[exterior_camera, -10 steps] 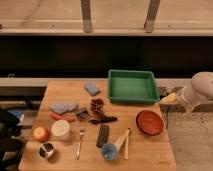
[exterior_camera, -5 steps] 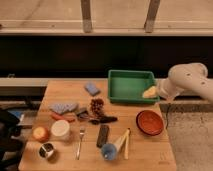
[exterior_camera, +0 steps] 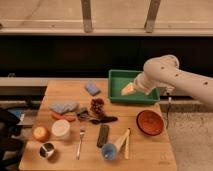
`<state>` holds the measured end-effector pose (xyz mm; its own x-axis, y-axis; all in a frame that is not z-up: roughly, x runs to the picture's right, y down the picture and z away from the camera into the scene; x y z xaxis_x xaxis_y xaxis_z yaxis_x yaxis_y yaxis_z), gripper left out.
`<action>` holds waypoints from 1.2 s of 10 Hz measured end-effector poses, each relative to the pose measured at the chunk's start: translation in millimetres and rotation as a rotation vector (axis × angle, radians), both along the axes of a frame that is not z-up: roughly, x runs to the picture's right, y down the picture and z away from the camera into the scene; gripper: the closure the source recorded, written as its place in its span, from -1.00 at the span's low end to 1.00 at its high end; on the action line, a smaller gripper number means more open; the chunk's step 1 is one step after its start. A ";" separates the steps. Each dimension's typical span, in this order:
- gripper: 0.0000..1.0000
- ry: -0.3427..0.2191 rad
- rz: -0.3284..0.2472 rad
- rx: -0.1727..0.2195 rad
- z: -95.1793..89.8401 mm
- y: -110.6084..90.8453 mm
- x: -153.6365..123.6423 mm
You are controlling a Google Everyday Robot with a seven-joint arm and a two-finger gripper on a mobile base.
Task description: Place towel in metal cup
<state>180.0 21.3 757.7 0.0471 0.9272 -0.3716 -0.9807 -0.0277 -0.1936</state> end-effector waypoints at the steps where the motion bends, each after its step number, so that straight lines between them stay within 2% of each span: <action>1: -0.60 0.003 -0.003 0.002 -0.1 -0.4 1.9; 5: -0.60 0.002 -0.003 0.002 -0.2 0.0 0.7; 7: -0.60 -0.015 -0.030 0.015 -1.8 -0.2 -7.8; 9: -0.60 -0.062 -0.090 0.031 -3.5 -0.1 -37.8; 12: -0.60 -0.177 -0.183 0.045 -3.0 -1.3 -120.2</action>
<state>59.8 19.9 754.7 0.2764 0.9126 -0.3014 -0.9193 0.1596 -0.3596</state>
